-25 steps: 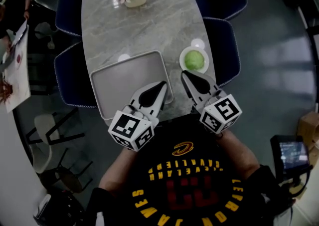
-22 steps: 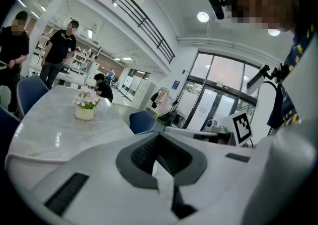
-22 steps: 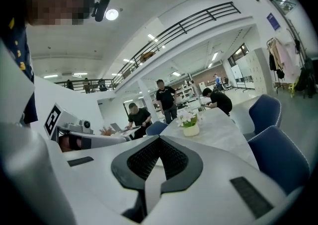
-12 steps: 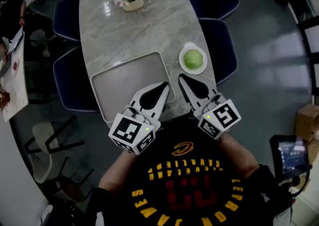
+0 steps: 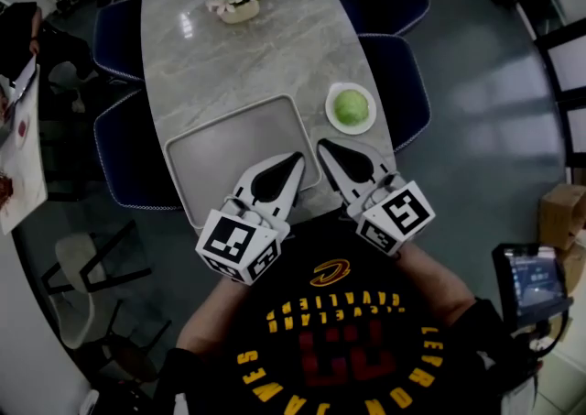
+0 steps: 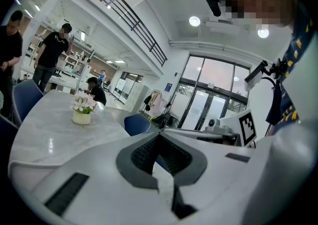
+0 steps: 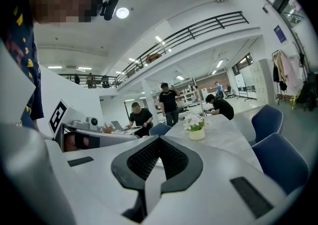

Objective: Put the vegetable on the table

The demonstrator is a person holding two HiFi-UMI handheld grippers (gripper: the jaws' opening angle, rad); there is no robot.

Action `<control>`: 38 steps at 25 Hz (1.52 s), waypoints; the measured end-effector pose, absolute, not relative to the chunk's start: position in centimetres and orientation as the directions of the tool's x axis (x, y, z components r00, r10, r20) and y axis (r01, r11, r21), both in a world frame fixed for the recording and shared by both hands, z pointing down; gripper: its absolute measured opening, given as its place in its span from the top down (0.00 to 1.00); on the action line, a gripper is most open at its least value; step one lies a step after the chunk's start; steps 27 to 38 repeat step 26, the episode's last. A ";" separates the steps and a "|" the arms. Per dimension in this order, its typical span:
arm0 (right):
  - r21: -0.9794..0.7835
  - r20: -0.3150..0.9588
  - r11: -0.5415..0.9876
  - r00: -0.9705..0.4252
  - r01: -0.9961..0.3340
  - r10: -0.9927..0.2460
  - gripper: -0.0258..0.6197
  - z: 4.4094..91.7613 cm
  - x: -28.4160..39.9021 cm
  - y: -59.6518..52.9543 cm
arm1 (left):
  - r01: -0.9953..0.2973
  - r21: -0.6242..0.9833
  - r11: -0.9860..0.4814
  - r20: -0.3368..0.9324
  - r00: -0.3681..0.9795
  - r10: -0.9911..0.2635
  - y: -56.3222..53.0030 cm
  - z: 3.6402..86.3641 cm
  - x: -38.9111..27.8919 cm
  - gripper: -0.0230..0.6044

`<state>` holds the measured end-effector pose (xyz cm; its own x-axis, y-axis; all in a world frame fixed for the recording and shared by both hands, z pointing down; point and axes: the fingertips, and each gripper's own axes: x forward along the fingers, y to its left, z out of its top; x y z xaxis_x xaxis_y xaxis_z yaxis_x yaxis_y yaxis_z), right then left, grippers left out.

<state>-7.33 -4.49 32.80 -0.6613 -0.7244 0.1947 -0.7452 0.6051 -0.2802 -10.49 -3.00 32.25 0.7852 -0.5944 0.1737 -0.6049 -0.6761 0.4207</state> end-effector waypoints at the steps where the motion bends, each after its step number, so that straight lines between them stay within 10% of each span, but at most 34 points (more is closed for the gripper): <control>1: -0.277 0.199 0.603 -0.658 -0.749 -0.726 0.95 33.0 -7.4 -4.5 | -0.601 0.421 -0.679 0.173 0.788 -0.591 -3.0 32.4 -10.7 0.96; 38: -0.217 0.238 0.580 -0.618 -0.785 -0.749 0.95 32.9 -5.3 -3.9 | -0.559 0.471 -0.682 0.160 0.815 -0.557 -4.0 32.7 -8.8 0.96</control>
